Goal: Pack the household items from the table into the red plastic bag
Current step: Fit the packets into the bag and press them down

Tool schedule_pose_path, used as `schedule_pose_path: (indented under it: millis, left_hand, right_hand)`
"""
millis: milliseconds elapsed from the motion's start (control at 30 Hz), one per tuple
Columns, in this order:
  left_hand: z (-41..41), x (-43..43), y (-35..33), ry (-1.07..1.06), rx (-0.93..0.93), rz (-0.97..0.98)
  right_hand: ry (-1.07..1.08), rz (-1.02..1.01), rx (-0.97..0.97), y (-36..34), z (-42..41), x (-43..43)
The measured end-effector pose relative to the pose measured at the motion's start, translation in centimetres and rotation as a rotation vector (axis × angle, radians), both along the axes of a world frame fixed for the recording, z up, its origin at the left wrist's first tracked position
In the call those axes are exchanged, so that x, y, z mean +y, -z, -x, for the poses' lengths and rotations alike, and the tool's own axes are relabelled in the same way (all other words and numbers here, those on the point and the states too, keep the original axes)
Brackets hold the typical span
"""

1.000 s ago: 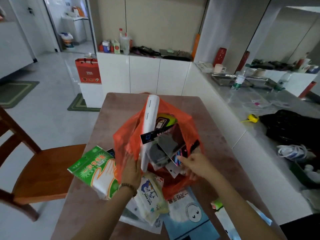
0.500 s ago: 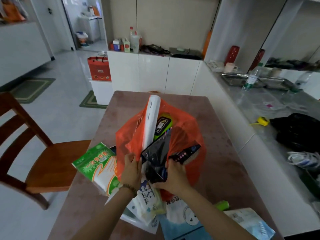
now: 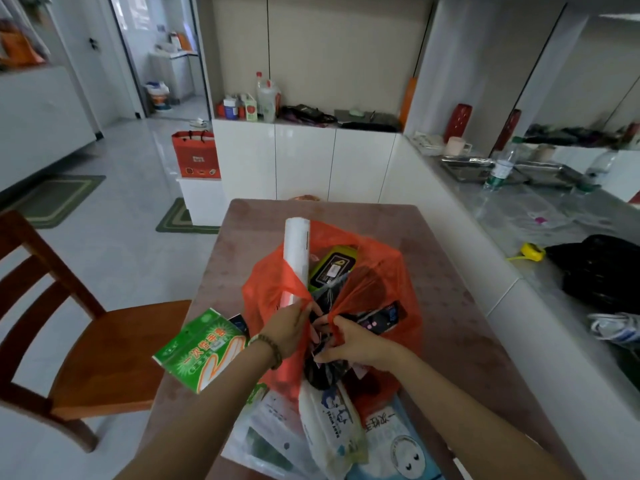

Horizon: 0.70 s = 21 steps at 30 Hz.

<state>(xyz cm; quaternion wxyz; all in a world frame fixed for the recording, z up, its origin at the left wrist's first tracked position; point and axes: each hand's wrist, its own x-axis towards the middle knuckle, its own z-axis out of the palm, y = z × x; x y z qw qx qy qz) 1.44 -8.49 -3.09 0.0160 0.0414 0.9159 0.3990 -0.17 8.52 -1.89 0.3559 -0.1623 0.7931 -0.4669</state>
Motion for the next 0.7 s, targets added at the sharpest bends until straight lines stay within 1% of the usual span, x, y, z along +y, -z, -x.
schedule_pose_path:
  millis: [100,233,300,400,533,700]
  left_hand:
    - [1.7,0.5,-1.7,0.033,0.014,-0.072]
    - [3.9,0.8,-4.8,0.035,0.104,-0.318]
    - [5.0,0.9,-6.2,0.058,0.093,-0.345]
    - [6.7,0.8,-8.2,0.064,0.078,-0.402]
    - [9.5,-0.6,-11.6,-0.007,0.105,-0.495]
    - [12.9,-0.9,-15.5,-0.014,0.124,-0.477]
  right_hand:
    - [-0.018,0.023,-0.004,-1.2,1.2,0.4]
    - [-0.079,0.072,0.014,-3.4,2.7,0.3]
    - [-0.064,0.096,0.027,-4.8,3.7,0.3]
    - [0.016,0.154,0.013,-7.6,5.2,1.1]
    - [0.090,0.297,-0.001,-12.5,7.9,3.0]
    - [0.181,0.354,0.076,-18.4,11.6,4.3]
